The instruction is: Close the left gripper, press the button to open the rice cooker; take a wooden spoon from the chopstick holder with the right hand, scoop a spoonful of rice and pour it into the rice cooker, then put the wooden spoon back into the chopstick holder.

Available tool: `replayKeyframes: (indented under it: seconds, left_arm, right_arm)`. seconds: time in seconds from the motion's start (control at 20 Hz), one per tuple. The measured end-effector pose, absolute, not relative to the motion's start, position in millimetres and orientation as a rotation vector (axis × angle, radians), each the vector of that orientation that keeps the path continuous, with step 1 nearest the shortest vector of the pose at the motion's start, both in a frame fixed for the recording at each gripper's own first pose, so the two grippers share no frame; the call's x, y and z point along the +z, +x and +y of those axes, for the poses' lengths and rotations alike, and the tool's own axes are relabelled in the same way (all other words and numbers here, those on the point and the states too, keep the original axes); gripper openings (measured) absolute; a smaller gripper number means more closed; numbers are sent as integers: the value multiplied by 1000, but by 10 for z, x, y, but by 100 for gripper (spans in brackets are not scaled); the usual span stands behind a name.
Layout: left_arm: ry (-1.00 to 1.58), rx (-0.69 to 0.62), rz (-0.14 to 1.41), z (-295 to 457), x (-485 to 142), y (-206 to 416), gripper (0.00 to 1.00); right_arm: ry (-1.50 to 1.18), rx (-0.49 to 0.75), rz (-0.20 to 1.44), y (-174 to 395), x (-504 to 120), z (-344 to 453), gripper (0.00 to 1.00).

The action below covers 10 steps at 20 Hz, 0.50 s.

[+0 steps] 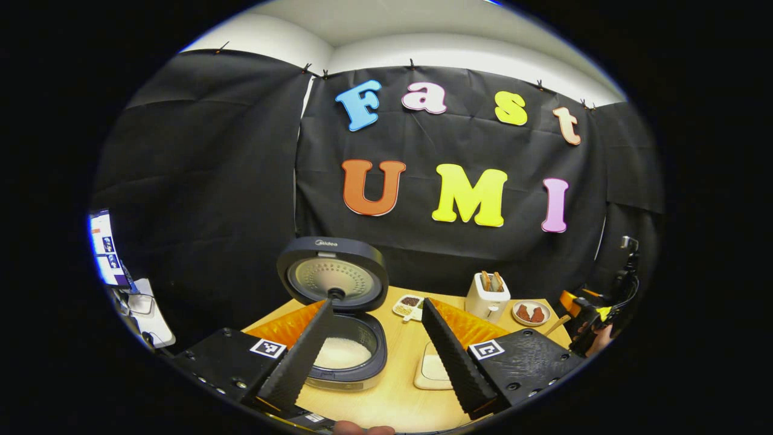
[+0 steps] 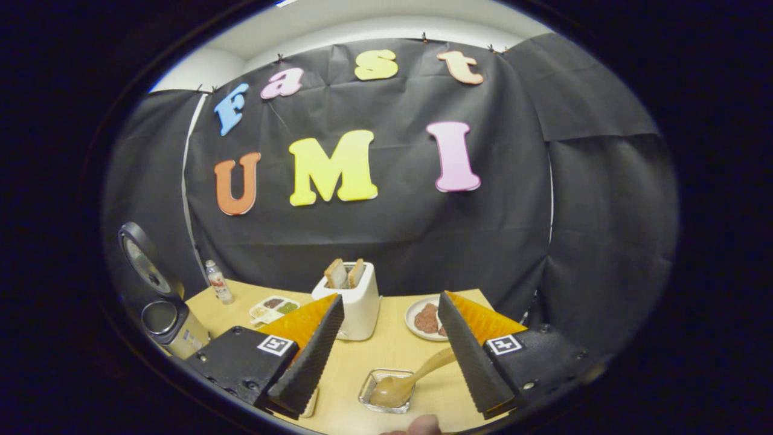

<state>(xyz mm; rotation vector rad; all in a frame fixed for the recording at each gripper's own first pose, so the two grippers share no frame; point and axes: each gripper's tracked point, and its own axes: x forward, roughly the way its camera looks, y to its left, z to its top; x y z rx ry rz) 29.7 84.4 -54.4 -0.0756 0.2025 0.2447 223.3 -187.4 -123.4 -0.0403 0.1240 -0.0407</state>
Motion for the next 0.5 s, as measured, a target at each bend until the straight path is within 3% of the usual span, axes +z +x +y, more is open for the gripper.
replayKeyframes:
  seconds: [0.3, 0.5]
  left_arm:
    - [-91, 270, 122, 1413, -128, 700, 94]
    - [-76, 278, 135, 1795, -177, 1126, 95]
  right_arm:
    - [-27, 16, 34, 1686, -541, -1331, 100]
    - [-15, 8, 12, 1303, -316, -1144, 97]
